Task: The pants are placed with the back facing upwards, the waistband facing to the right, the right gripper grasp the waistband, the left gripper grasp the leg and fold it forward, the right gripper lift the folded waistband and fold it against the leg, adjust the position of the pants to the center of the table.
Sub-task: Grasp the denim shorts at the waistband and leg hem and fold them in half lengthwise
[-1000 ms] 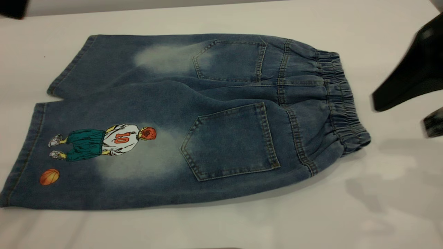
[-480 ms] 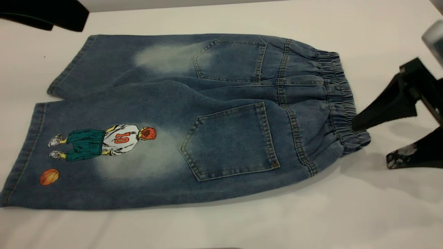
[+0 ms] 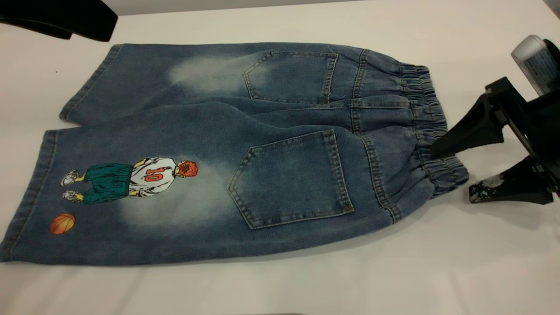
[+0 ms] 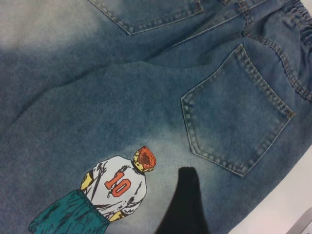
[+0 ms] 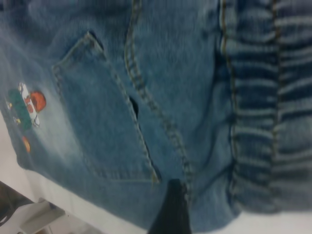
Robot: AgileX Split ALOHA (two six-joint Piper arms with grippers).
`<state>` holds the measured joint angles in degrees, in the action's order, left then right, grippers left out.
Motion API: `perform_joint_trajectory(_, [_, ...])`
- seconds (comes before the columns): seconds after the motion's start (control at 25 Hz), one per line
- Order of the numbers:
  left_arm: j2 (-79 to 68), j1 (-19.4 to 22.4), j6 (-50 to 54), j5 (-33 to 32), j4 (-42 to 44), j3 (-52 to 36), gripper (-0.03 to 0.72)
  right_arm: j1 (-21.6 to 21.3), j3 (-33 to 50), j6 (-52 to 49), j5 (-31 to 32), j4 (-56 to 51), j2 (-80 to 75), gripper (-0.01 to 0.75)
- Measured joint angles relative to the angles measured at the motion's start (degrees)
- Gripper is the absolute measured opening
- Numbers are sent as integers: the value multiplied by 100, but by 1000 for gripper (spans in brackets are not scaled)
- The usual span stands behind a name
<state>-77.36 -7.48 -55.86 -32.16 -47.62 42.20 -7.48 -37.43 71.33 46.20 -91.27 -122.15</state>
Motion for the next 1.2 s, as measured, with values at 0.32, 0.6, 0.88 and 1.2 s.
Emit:
perform_joint_trajectory(0.32, [0,0,-18,33,-6,0,581,0,-409,-110,342,-1,-416,594])
perform_joint_trajectory(0.6, [0,0,-18,126,-6,0,581,-1,-596,-124,615,-38,-682,550])
perform_joint_trajectory(0.88, [0,0,-13,181,74,0,581,-1,-596,-124,436,-38,-703,248])
perform_joint_trajectory(1.2, [-130,0,1305,230,1971,0,581,-12,-602,-119,775,-38,-703,32])
